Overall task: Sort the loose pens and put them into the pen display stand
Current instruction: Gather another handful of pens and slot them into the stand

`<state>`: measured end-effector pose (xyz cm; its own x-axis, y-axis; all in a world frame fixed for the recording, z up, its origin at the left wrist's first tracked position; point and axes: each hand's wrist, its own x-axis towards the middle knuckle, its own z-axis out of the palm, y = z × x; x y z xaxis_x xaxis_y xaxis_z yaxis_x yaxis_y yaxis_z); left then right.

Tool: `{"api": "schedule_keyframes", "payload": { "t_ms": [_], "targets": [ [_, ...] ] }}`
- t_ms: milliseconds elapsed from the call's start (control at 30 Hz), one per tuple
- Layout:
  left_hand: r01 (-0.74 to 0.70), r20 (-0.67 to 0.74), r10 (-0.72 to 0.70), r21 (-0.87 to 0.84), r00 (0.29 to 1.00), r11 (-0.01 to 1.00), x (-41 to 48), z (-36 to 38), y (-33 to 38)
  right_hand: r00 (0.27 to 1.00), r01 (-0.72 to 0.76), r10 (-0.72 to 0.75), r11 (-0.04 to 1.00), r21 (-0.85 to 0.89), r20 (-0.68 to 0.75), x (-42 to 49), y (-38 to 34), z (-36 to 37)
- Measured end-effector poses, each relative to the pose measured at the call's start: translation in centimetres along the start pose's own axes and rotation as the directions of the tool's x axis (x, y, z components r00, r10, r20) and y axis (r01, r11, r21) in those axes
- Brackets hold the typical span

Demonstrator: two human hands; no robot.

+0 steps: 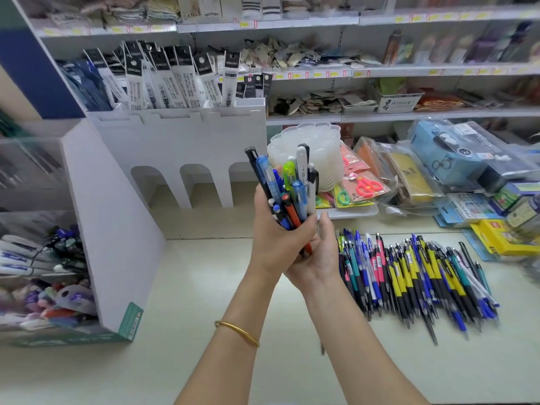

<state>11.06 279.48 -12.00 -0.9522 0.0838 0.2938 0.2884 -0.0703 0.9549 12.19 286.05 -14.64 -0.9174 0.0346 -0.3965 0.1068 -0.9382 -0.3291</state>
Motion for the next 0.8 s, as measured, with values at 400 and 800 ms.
{"api": "schedule_keyframes", "payload": {
  "t_ms": [400,800],
  "targets": [
    [0.078,0.045,-0.078,-0.014,0.996,0.997,-0.2,0.6,-0.3,0.994,0.107,-0.108,0.994,0.030,0.027,0.4,-0.2,0.4],
    [0.102,-0.013,-0.104,-0.115,0.994,0.988,0.1,1.1,1.0,0.999,0.049,-0.049,0.997,0.059,-0.005,1.2,-0.1,-0.1]
  ]
}}
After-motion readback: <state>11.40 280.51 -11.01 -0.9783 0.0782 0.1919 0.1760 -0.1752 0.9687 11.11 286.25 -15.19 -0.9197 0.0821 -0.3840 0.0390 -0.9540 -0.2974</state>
